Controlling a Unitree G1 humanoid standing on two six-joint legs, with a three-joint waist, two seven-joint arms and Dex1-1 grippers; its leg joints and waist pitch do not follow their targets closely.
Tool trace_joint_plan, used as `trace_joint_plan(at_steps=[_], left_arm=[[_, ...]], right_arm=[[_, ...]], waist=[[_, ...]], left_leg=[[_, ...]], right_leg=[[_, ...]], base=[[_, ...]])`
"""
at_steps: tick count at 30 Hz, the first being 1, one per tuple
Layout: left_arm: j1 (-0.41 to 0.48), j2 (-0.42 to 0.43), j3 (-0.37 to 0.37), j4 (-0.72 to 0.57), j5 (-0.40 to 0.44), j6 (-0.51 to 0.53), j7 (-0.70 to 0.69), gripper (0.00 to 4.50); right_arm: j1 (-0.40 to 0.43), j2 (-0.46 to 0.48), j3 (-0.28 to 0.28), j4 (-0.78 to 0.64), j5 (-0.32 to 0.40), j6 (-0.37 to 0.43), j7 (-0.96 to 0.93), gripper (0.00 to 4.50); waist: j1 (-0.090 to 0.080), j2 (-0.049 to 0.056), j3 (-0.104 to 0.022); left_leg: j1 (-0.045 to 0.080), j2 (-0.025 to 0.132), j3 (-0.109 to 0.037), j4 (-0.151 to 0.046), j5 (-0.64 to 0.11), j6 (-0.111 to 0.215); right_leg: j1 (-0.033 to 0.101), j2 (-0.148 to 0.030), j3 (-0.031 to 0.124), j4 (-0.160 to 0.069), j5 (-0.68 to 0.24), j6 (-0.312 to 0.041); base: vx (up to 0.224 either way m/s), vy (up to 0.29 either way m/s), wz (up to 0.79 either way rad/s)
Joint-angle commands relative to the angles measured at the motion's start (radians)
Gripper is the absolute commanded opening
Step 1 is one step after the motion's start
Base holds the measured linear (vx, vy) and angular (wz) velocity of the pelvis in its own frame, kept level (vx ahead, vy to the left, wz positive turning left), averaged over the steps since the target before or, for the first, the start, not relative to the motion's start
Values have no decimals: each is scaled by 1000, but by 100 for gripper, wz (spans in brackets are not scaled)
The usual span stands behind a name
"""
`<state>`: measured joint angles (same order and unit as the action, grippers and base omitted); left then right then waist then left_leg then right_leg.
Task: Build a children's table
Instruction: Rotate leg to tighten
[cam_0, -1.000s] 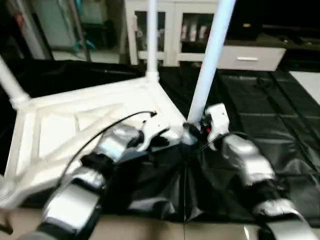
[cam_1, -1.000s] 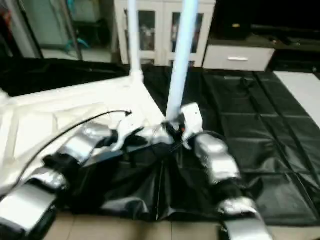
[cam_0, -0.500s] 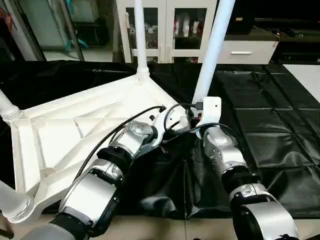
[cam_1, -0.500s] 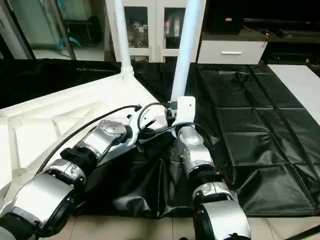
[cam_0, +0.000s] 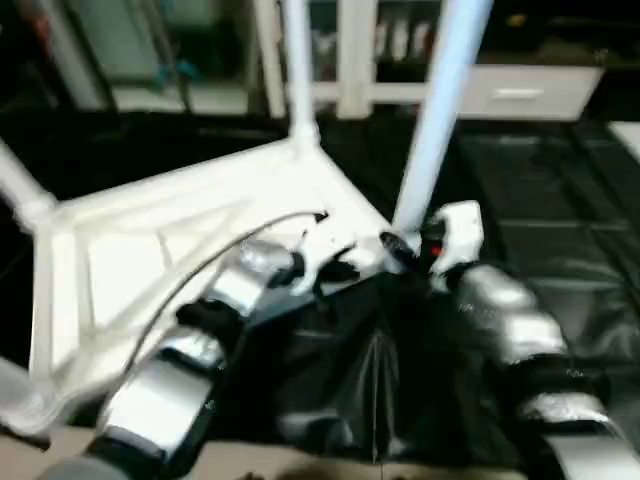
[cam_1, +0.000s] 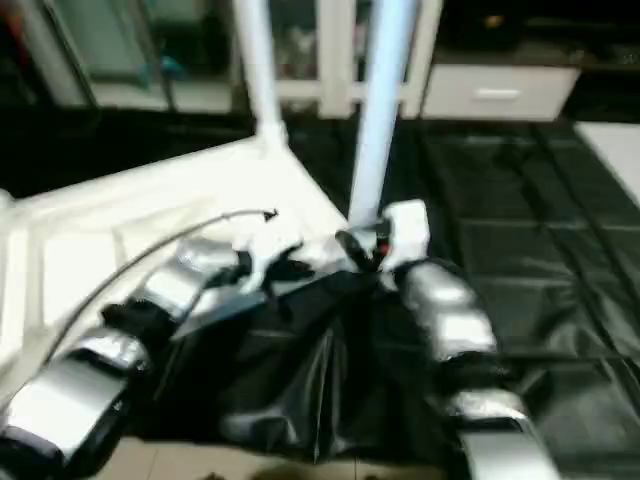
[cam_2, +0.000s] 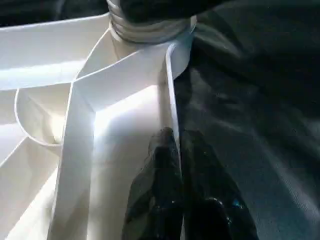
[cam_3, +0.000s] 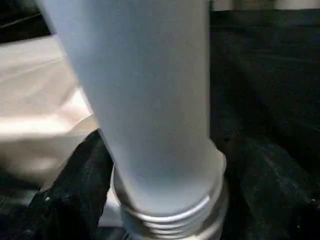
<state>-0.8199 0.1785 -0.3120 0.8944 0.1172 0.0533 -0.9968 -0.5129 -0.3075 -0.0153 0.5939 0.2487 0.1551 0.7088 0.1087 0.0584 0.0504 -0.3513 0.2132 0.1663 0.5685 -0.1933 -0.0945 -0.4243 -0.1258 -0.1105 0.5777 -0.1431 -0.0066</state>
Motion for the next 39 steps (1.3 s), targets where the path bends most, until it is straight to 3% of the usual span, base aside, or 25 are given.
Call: trace_joint_plan(at_steps=[1, 3, 4, 6, 7, 9, 11, 12, 13, 14, 15, 16, 17, 18, 19, 36, 37, 39], left_arm=[[59, 41, -87, -10, 34, 18, -154, 0], [73, 69, -116, -34, 49, 17, -214, 0], [75, 78, -124, -42, 55, 18, -229, 0], [77, 82, -128, -47, 57, 20, -237, 0], [80, 92, -134, -63, 58, 27, -255, 0], [84, 101, -137, -78, 57, 36, -274, 0], [90, 108, -140, -98, 55, 48, -285, 0], [92, 110, -141, -108, 54, 56, -289, 0], [93, 112, -142, -115, 54, 61, -291, 0], [94, 114, -143, -124, 54, 67, -295, 0], [96, 116, -145, -129, 53, 71, -297, 0], [98, 118, -146, -136, 54, 76, -299, 0], [101, 120, -147, -146, 55, 83, -298, 0], [101, 120, -147, -147, 55, 84, -298, 0], [102, 121, -146, -151, 56, 88, -297, 0], [121, 133, -144, -184, 56, 114, -268, 0], [122, 131, -142, -186, 56, 117, -262, 0], [125, 131, -140, -193, 52, 125, -256, 0]], right_arm=[[46, -67, 52, -103, 54, 53, 198, 413], [72, -118, 66, -141, 80, 71, 309, 431], [78, -136, 69, -147, 87, 83, 347, 431], [81, -147, 72, -151, 91, 93, 371, 442], [82, -170, 89, -154, 83, 100, 424, 442], [71, -185, 110, -139, 58, 84, 461, 442], [61, -187, 119, -137, 50, 76, 466, 442], [54, -184, 128, -137, 47, 76, 469, 442], [50, -182, 136, -138, 45, 75, 476, 442], [48, -181, 149, -140, 37, 65, 485, 442], [48, -181, 157, -140, 31, 59, 490, 442], [43, -176, 166, -129, 15, 42, 490, 442], [29, -162, 175, -103, -7, 19, 483, 442], [27, -161, 175, -99, -9, 17, 482, 442], [21, -155, 178, -88, -14, 10, 479, 442], [8, -169, 191, -61, -30, -12, 542, 287], [7, -171, 195, -60, -32, -15, 549, 280], [4, -175, 204, -51, -39, -22, 563, 273]], waist=[[8, -18, -83], [18, -21, -81], [22, -28, -80], [25, -24, -73], [26, -30, -69], [28, -29, -65], [29, -30, -66], [30, -35, -68], [29, -33, -69], [29, -40, -70], [32, -34, -73], [31, -39, -73], [32, -37, -75], [31, -44, -77], [33, -42, -77], [33, -52, -78], [35, -60, -78], [36, -60, -77]], left_leg=[[-11, -2, 19, -34, -56, 188], [-13, 3, 18, -36, -65, 198], [-10, 6, 19, -39, -87, 188], [-8, 10, 20, -45, -131, 156], [-3, 12, 22, -50, -173, 124], [3, 14, 21, -56, -220, 80], [6, 13, 22, -58, -222, 64], [5, 14, 21, -59, -211, 62], [3, 14, 22, -58, -195, 63], [1, 13, 22, -57, -187, 67], [1, 13, 22, -56, -170, 71], [0, 13, 23, -54, -161, 75], [-1, 13, 22, -53, -142, 76], [-4, 9, 23, -50, -124, 82], [-4, 10, 23, -50, -119, 85], [-4, 9, 24, -48, -124, 89], [-6, 9, 23, -48, -123, 91], [-5, 10, 24, -48, -126, 92]], right_leg=[[81, -18, 38, -28, 59, -313], [82, -23, 38, -29, 9, -305], [81, -23, 37, -32, -54, -293], [75, -22, 38, -44, -152, -272], [71, -22, 38, -53, -224, -255], [69, -24, 41, -60, -308, -227], [66, -22, 45, -61, -316, -217], [67, -22, 47, -56, -298, -218], [67, -20, 48, -53, -273, -223], [68, -20, 48, -52, -262, -223], [68, -20, 49, -47, -235, -229], [68, -20, 49, -46, -219, -232], [68, -20, 49, -41, -191, -239], [70, -19, 49, -37, -165, -244], [70, -20, 49, -36, -158, -247], [72, -18, 48, -38, -178, -239], [74, -20, 48, -36, -190, -236], [71, -21, 48, -38, -203, -233]], base=[[0, 0, 0], [0, 0, 0], [0, 0, 0], [0, 0, 0], [0, 0, 0], [0, 0, 0], [0, 0, 0], [0, 0, 0], [0, 0, 0], [0, 0, 0], [0, 0, 0], [0, 0, 0], [0, 0, 0], [0, 0, 0], [0, 0, 0], [0, 0, 0], [0, 0, 0], [0, 0, 0]])
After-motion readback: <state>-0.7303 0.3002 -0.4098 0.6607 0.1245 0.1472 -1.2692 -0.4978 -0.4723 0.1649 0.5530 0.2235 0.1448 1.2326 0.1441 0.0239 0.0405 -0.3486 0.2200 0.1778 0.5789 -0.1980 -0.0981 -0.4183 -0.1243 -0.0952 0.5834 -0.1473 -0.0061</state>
